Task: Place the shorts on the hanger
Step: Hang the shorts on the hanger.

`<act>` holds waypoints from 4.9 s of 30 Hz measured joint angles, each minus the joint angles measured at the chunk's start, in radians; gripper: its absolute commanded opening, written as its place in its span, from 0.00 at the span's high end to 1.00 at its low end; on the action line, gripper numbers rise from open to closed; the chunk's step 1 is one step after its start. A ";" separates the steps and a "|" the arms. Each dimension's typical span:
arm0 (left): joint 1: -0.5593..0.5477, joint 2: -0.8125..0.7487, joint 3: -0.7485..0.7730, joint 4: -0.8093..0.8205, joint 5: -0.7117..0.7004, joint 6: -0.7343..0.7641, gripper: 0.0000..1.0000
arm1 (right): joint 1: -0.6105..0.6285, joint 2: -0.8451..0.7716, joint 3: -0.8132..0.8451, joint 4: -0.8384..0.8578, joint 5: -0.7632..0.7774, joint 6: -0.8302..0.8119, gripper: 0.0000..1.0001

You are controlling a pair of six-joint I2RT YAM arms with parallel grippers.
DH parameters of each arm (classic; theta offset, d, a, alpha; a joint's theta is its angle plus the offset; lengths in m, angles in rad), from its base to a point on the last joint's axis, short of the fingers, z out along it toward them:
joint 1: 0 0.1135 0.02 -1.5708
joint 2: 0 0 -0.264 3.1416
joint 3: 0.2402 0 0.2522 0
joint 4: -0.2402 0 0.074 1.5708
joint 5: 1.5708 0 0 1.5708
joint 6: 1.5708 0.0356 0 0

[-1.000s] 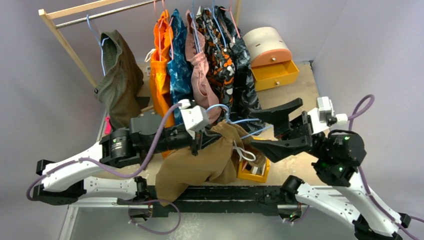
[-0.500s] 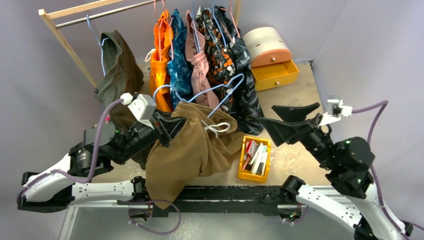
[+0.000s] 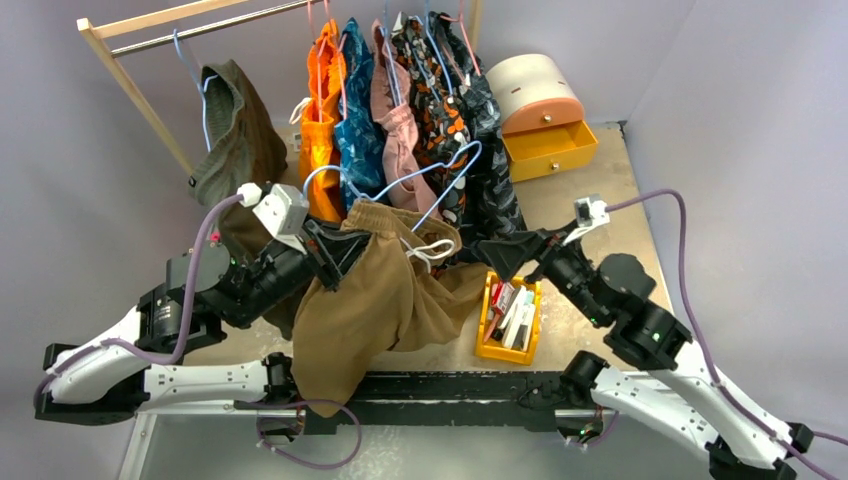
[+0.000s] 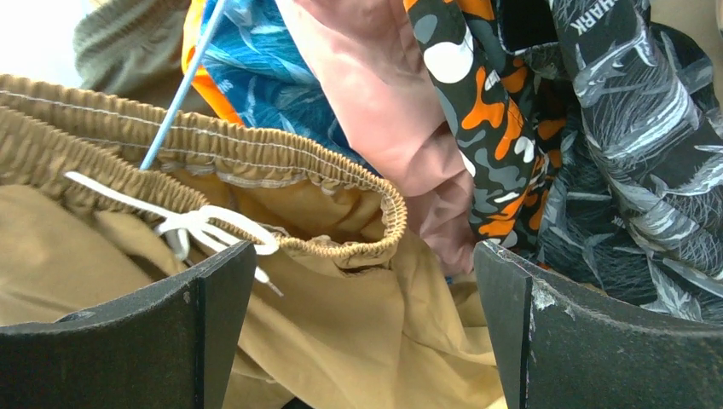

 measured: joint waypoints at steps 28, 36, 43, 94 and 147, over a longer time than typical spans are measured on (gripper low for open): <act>0.000 0.137 0.059 -0.065 0.156 -0.070 1.00 | -0.001 0.119 -0.027 -0.024 0.032 0.073 0.22; 0.000 0.135 0.059 -0.059 0.155 -0.070 1.00 | -0.001 0.106 -0.102 -0.011 -0.008 0.117 0.28; 0.000 0.113 0.059 -0.058 0.149 -0.070 1.00 | -0.001 0.098 -0.207 -0.007 -0.024 0.144 0.43; 0.000 0.055 0.090 -0.363 0.256 -0.107 1.00 | -0.001 0.187 0.223 -0.294 0.187 0.112 1.00; 0.000 0.076 -0.005 0.028 0.204 0.015 1.00 | -0.006 0.594 0.767 0.131 -0.603 -0.042 1.00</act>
